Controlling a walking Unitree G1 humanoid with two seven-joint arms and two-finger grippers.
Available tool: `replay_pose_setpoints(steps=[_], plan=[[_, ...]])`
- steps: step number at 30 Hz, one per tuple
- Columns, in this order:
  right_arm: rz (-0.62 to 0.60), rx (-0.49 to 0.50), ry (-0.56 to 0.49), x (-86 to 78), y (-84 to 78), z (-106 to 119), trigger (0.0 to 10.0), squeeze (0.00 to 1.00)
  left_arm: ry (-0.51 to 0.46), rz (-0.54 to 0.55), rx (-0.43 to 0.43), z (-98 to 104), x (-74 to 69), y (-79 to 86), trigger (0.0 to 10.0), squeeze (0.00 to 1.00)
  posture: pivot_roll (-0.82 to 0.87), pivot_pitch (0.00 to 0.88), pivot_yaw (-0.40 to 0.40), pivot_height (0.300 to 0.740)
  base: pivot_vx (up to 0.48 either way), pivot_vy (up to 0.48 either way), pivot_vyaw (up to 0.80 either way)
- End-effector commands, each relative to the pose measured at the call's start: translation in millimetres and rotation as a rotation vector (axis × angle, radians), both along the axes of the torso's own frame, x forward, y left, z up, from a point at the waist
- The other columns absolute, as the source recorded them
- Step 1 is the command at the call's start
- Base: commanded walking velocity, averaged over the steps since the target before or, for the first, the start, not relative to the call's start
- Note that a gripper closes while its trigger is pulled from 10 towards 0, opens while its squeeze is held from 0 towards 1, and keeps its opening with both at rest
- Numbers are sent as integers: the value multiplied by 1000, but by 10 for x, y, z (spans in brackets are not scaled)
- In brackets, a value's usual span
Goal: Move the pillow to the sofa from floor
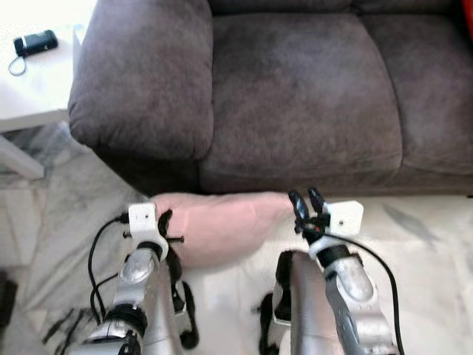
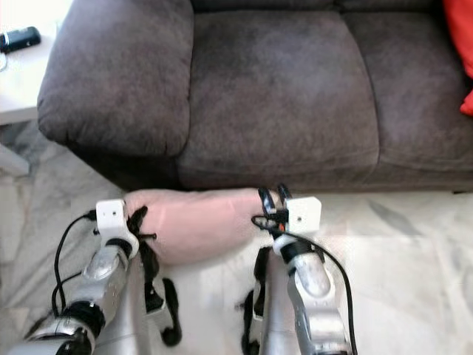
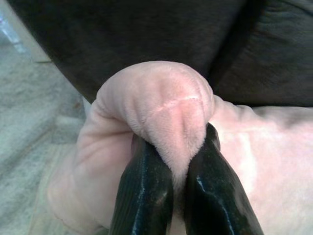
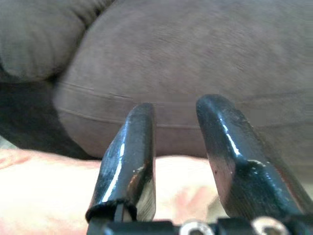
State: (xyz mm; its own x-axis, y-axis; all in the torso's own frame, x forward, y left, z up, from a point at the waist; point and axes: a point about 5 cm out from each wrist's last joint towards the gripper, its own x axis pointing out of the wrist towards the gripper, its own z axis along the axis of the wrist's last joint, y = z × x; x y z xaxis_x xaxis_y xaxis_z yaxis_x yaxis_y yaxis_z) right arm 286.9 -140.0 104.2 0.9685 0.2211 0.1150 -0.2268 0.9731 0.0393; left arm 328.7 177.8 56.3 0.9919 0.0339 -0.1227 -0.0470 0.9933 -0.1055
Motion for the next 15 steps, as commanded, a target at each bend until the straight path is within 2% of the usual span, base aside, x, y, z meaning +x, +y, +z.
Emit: replay_pose_setpoints(steps=[1,15], plan=[[-15,-1,34,-60,-39,-106,10000,0,3,41,-6,-51,-55,85,10000,0,-1,270,-20,536,-300,0,0],[-12,4,35,-35,-16,-136,10000,0,1,43,-2,-27,-32,101,10000,0,11,265,-14,536,-300,0,0]])
